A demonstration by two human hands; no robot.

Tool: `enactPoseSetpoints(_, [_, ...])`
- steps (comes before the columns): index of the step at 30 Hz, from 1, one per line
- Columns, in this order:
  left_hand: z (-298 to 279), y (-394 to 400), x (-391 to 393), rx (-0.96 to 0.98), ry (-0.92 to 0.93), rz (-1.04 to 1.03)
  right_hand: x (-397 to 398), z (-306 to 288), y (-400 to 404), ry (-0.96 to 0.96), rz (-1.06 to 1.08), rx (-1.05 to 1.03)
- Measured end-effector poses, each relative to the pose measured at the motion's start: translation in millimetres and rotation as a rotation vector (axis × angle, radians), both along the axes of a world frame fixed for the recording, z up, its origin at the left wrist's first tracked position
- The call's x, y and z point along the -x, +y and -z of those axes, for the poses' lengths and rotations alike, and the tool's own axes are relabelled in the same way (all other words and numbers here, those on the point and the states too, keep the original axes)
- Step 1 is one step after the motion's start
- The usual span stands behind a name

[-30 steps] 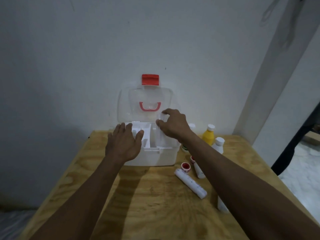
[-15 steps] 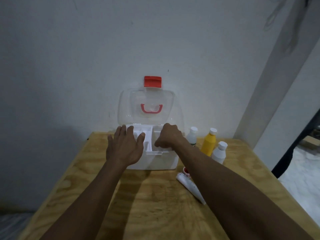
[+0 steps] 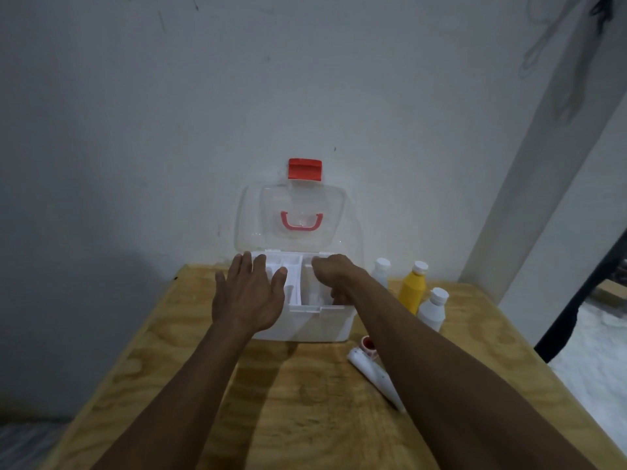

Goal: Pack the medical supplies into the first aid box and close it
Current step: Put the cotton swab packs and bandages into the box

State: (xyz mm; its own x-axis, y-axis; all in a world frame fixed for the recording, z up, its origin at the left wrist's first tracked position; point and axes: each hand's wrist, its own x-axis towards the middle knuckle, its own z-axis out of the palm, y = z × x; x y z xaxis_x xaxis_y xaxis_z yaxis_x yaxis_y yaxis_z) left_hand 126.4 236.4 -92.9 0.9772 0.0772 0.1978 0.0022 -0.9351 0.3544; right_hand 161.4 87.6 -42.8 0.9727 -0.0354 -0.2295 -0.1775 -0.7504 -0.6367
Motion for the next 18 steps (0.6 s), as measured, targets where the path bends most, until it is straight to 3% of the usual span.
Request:
enactPoseSetpoints(6, [2, 1, -1, -0.013, 0.006, 0.0, 10, -10, 3, 0.184, 0.083, -0.26])
enactPoseSetpoints(18, [2, 0, -2, -0.036, 0.016, 0.0, 10, -4, 21, 0.227, 0.051, -0.391])
